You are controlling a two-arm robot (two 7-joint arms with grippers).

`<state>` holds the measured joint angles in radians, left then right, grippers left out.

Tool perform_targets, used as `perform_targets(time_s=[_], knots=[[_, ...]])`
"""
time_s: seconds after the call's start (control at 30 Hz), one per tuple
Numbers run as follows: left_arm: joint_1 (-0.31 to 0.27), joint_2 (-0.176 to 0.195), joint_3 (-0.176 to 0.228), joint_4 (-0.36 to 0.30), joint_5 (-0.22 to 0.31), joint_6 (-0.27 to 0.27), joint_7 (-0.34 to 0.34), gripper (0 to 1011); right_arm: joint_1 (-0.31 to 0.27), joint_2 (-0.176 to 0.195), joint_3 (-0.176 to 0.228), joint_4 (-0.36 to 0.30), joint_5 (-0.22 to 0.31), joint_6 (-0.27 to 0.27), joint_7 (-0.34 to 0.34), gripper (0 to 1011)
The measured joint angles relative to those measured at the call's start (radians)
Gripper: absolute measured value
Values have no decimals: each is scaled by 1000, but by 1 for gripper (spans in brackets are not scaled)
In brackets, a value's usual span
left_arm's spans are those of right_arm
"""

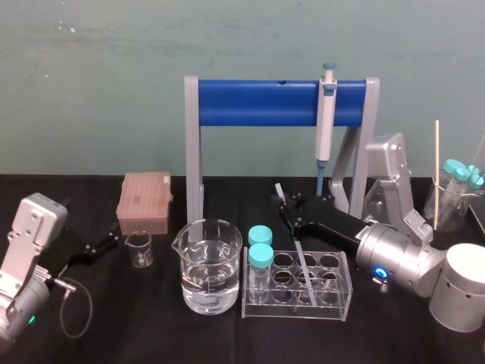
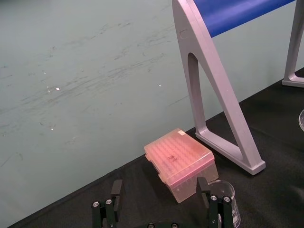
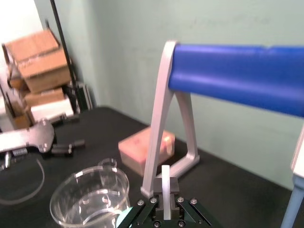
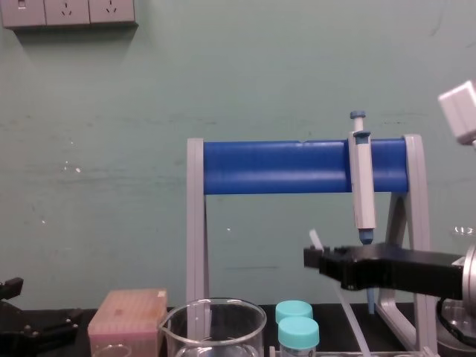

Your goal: Pick up the stirring rod with one hand, then place it down.

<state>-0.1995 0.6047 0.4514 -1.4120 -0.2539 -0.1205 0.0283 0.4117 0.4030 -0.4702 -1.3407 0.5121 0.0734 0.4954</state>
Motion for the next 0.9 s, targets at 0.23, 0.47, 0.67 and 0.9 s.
perform_targets(time_s=[0.23,0.47,0.67,0.9], knots=[[0,0,0,0,0,0,0,1000,-57,-16,40,-22,16,-140,17,72],[0,0,0,0,0,0,0,1000,-122,-4,75,-78,38,-219,49,71],[0,0,0,0,0,0,0,1000,-141,7,117,-135,50,-251,46,72],[0,0,0,0,0,0,0,1000,-130,6,189,-192,83,-279,25,72]])
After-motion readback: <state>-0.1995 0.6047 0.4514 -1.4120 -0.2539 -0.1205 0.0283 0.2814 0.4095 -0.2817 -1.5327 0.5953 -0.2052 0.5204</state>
